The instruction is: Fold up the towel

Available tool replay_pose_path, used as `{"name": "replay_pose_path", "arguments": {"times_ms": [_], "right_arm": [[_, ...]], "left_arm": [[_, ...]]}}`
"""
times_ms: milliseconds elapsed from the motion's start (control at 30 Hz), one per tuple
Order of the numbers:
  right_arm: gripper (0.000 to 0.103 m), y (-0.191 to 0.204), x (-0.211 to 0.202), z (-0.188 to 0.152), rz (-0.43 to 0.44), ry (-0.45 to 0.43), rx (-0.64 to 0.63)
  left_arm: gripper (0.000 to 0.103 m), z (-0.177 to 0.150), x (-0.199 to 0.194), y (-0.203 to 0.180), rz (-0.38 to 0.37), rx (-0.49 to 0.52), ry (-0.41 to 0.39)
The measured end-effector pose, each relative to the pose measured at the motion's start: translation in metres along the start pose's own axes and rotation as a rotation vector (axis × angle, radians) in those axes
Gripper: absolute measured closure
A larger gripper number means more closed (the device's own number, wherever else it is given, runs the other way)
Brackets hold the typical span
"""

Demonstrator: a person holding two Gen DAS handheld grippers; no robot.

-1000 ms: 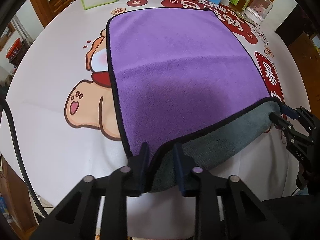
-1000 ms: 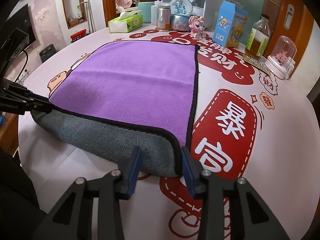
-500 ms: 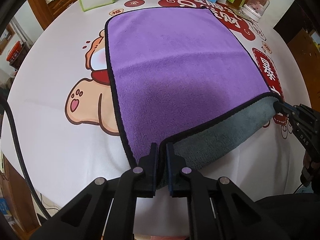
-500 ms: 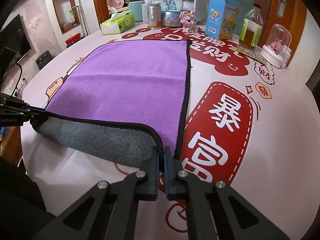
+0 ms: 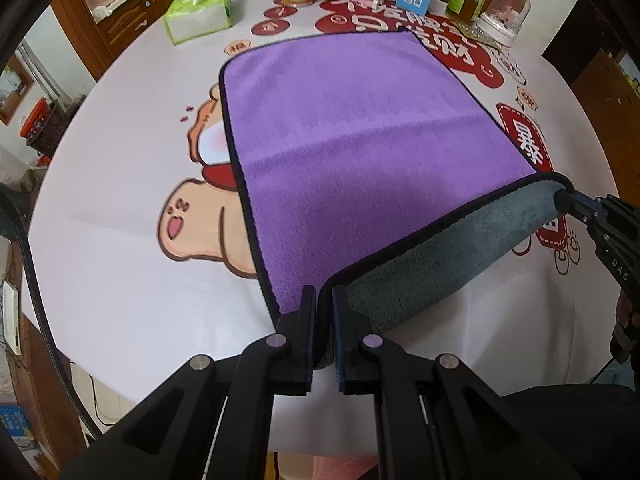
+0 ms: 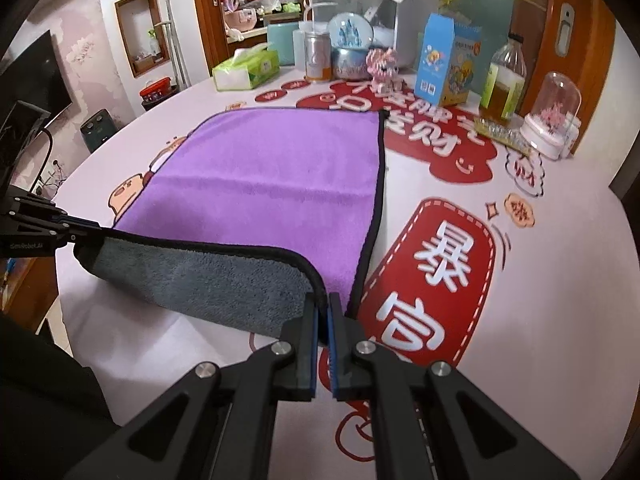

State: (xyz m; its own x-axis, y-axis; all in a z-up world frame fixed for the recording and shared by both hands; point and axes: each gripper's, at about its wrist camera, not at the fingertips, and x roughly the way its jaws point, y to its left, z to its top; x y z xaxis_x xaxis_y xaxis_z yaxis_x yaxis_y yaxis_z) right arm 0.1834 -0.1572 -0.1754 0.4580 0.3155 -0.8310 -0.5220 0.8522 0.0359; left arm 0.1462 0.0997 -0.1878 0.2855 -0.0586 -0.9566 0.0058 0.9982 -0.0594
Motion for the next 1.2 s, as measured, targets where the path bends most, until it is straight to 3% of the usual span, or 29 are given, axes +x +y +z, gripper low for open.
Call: {"name": "replay_pose_path", "arguments": {"times_ms": [367, 767, 1200], "right_arm": [[0.099, 0.006, -0.026, 0.036, -0.016, -0.094, -0.044], [0.099, -0.001, -0.030, 0.095, -0.051, -0.204, -0.090], [0.099, -0.021, 0.004, 0.157, -0.118, -0.293, -0.046]], "left_arm": [[0.097, 0.030, -0.048, 0.011, 0.027, 0.020, -0.069], [0.097, 0.096, -0.090, 0.027, 0.090, 0.052, -0.218], [0.097, 0.172, -0.075, 0.050, 0.078, 0.031, -0.332]]}}
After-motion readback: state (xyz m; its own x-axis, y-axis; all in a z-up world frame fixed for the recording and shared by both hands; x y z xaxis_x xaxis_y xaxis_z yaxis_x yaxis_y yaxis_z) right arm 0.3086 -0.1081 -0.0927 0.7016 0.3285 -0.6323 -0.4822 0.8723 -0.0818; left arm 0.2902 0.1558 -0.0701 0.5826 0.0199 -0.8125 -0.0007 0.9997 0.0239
